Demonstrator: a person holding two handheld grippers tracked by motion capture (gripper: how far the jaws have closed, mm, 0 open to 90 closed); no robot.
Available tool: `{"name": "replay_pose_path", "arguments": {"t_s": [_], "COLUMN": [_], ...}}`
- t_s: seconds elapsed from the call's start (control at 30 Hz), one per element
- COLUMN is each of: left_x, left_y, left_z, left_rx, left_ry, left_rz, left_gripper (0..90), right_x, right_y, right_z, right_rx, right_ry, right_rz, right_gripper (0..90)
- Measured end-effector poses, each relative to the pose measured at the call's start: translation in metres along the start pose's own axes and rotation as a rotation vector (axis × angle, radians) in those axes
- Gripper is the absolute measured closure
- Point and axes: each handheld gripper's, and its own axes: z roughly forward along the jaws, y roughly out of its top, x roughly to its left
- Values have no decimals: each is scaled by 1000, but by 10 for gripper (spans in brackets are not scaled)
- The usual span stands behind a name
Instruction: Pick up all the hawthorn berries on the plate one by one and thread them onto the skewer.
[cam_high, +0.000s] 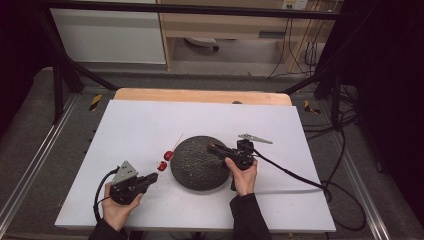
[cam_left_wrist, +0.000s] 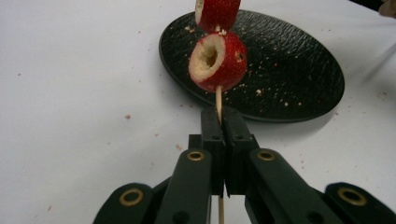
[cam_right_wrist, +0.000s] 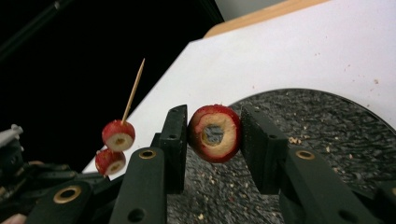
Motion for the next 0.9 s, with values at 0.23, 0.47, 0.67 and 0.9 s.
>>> {"name": "replay_pose_path", "arguments": {"t_s": [0.23, 0.47, 0.67, 0.9], "left_x": [-10, -19, -26, -34], "left_y": [8, 13, 18, 22], "left_z": [5, 12, 19, 27], "left_rx": [-24, -32, -37, -40], "left_ry": [-7, -20, -29, -26], "left_rz": [5, -3, -10, -21], "left_gripper": [885, 885, 885, 885], "right_x": [0, -1, 0, 1], "right_y": [2, 3, 6, 10], "right_z": [-3, -6, -8, -10], "right_rx": [-84, -149, -211, -254], "right_ry": [21, 27, 40, 47], "right_rz": [37, 63, 78, 90], "right_gripper": [633, 634, 634, 634]}}
